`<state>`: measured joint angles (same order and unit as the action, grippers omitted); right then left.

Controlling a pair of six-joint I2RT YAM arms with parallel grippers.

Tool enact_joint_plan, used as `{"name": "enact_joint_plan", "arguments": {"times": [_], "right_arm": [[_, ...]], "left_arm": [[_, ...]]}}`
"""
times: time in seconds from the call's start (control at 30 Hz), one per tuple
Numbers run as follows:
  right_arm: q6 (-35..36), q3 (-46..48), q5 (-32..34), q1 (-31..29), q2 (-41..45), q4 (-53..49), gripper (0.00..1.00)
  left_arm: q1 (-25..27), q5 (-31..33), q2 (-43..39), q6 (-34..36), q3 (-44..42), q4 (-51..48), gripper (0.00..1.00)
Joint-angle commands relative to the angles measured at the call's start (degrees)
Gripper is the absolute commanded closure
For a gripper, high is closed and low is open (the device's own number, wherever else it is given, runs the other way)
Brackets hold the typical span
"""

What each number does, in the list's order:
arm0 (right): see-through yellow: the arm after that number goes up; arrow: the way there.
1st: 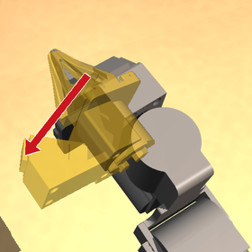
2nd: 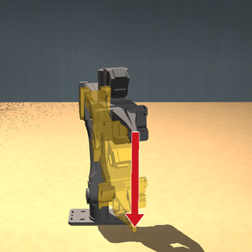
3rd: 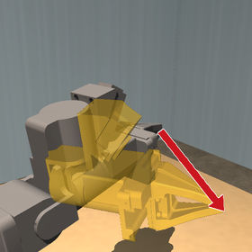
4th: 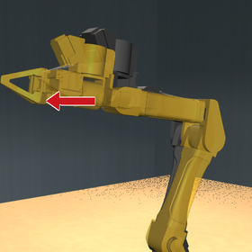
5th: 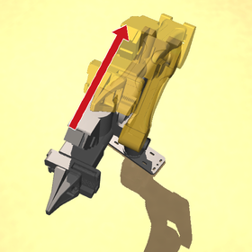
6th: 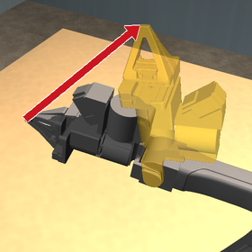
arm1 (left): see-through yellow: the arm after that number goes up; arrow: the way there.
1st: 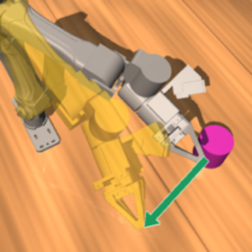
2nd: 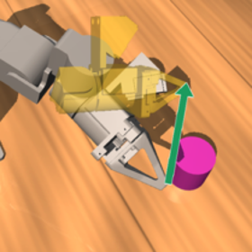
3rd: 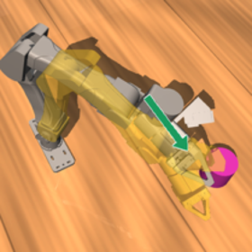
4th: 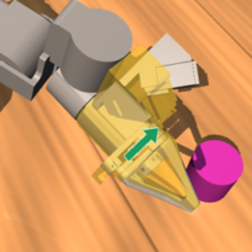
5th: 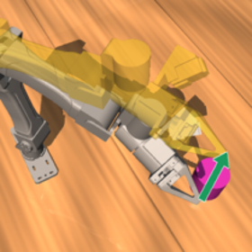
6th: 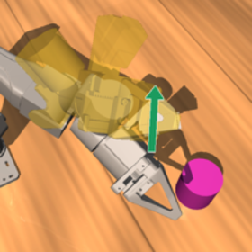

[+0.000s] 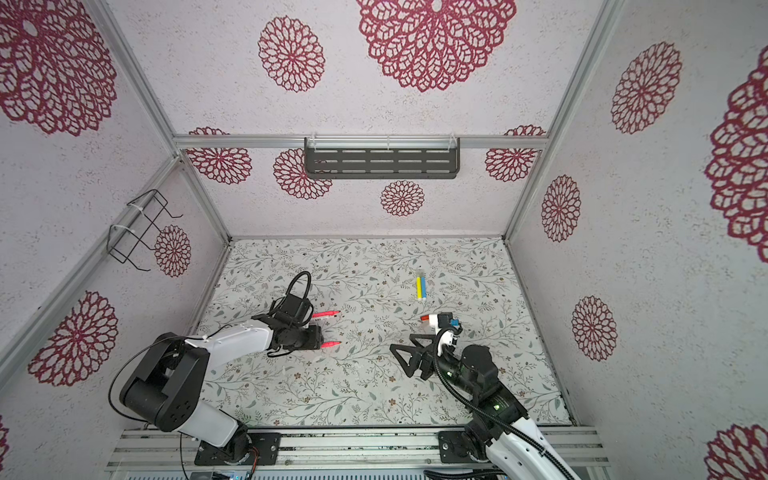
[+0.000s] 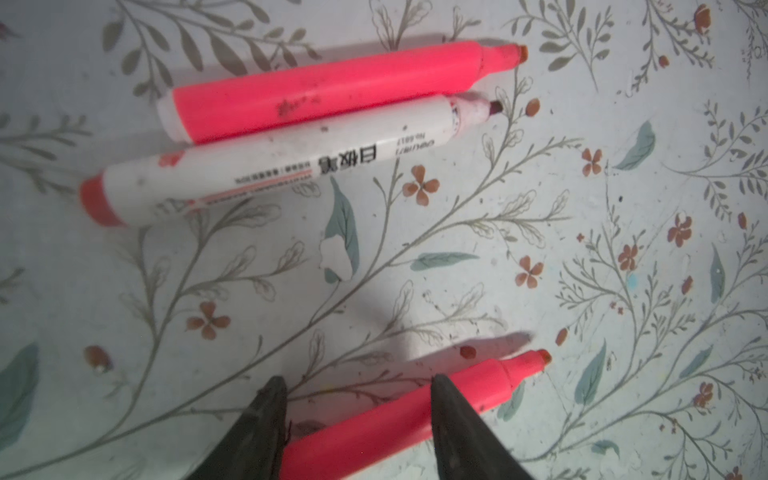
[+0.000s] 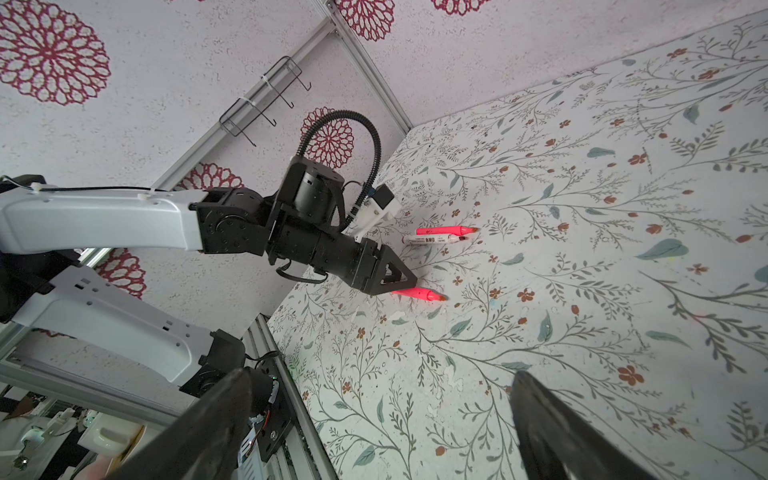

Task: Insert the pens into the pen caps
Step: 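Position the left gripper fingers around the nearest pink highlighter, then close the left gripper on the pink highlighter and lift it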

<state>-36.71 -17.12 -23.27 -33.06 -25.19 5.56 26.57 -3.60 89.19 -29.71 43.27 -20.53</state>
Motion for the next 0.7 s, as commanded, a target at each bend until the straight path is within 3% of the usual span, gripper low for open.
{"name": "enact_joint_plan", "arguments": {"times": [0.0,0.67], "right_arm": [[-1.7,0.1,-0.5,-0.1,0.5,3.6,0.02],[-1.9,0.1,-1.3,-0.1,0.4,4.3,0.02]], "left_arm": [[1.7,0.0,-2.1,-2.4,-0.8,-0.6,0.42],[7.8,-1.1,-1.8,-2.0,0.1,-3.4,0.41]]}}
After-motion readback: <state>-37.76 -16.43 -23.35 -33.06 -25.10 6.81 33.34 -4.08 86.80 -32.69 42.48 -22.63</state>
